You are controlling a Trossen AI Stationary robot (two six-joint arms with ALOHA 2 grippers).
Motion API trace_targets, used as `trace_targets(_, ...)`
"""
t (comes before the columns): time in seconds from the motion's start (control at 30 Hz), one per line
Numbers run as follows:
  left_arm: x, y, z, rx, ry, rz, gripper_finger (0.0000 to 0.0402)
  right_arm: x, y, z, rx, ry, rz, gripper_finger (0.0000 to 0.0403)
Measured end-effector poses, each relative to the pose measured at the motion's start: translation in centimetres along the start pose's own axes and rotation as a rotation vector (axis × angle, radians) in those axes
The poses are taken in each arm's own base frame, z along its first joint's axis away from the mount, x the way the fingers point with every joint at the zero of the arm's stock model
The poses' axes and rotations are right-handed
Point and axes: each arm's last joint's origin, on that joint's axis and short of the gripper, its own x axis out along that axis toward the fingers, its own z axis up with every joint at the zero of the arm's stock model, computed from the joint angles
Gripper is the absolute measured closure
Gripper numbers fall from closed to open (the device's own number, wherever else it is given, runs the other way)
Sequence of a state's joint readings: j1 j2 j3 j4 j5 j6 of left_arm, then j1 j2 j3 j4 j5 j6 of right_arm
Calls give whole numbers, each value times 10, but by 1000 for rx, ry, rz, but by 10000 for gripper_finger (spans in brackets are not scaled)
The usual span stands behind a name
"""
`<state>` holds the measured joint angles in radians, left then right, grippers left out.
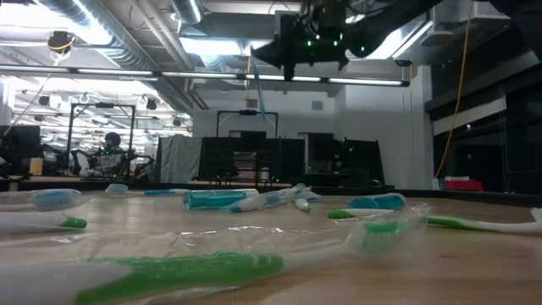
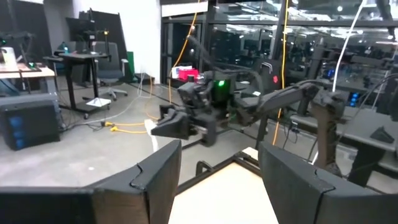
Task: Pick & Place toothbrushing station
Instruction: Put the blue toothbrush into the wire organizer
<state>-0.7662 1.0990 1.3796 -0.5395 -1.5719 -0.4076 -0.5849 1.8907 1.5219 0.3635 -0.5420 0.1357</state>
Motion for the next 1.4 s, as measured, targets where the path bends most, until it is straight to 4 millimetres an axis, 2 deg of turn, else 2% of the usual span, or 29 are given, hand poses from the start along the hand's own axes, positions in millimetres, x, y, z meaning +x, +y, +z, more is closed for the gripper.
trace_targets(0.3, 0, -10, -1, -44, 0, 0, 192, -7, -58, -24, 102, -109, -3, 388)
trace_targets(0.57, 0, -15, -2, -78, 0, -1, 192, -13, -83, -43, 102, -74, -74, 388)
trace_targets(0.7, 1, -15, -1, -94, 0, 2, 192, -11, -89, -53, 92, -58, -108, 388)
trace_targets(0.93, 1, -18, -3, -105, 0, 3, 192, -14, -96, -58, 52, -43, -121, 388)
trace_targets(1.1, 1, -27, -5, -113, 0, 3, 192, -11, -103, -76, 79, -13, -61, 388)
trace_targets(1.4, 1, -42, -7, -117, 0, 3, 192, -5, -93, -77, 39, -5, 11, 388)
